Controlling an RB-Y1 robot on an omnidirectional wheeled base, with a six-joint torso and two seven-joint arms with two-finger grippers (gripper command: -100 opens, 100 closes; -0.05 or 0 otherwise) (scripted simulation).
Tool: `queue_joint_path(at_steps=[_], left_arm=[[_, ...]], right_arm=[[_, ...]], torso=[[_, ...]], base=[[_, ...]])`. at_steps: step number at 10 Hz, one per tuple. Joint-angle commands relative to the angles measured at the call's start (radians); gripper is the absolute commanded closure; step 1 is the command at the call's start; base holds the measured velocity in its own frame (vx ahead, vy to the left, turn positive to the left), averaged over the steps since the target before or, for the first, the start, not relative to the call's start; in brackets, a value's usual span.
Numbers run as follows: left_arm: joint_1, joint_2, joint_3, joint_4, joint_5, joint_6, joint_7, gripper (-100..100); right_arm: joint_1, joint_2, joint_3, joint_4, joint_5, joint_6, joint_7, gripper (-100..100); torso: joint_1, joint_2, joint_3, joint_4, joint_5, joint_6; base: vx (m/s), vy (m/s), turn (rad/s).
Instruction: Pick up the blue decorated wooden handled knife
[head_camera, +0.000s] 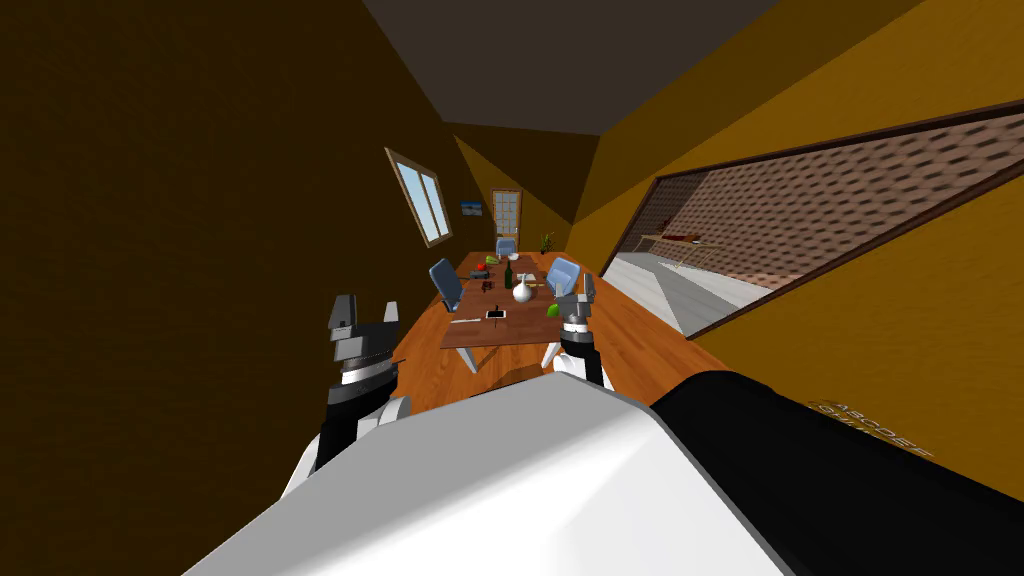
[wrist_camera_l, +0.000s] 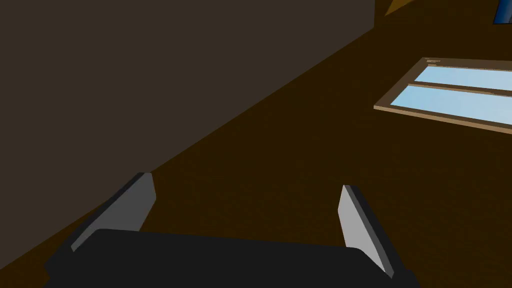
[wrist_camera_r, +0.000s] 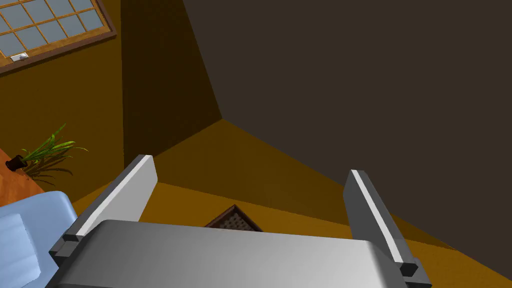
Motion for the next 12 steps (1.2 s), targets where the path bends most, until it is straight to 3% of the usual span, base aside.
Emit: queue_joint_path(at_steps=[1,5,6,9,10,12], left_arm=[[0.000,0.000,0.000,0.000,0.000,0.000,0.000,0],[0.000,0.000,0.000,0.000,0.000,0.000,0.000,0],[0.000,0.000,0.000,0.000,0.000,0.000,0.000,0],[0.000,0.000,0.000,0.000,0.000,0.000,0.000,0],[0.000,0.000,0.000,0.000,0.000,0.000,0.000,0],[0.000,0.000,0.000,0.000,0.000,0.000,0.000,0]], right_arm=[[-0.002,-0.050,-0.006,-0.002,0.011,-0.018,0.022,-100],[-0.014,-0.167,-0.023,0.011,0.052,-0.073,0.105,-100],[-0.014,-0.177,-0.023,0.011,0.052,-0.073,0.105,-100],[-0.032,-0.274,-0.038,0.053,0.103,-0.123,0.193,-100],[-0.032,-0.286,-0.038,0.053,0.103,-0.123,0.202,-100],[-0.047,-0.353,-0.045,0.101,0.147,-0.155,0.267,-100]], torso=[[0.000,0.000,0.000,0.000,0.000,0.000],[0.000,0.005,0.003,0.001,0.000,0.000],[0.000,0.006,0.004,0.001,0.000,0.000],[0.001,0.006,0.003,0.001,0.000,-0.001],[0.001,0.007,0.004,0.002,0.000,0.000],[0.000,0.005,0.003,0.001,0.000,0.000]], base=[[-0.033,0.001,0.109],[-0.079,0.002,0.160],[-0.068,0.001,0.043],[-0.091,0.018,0.229],[-0.081,0.018,0.075],[-0.071,0.027,0.273]])
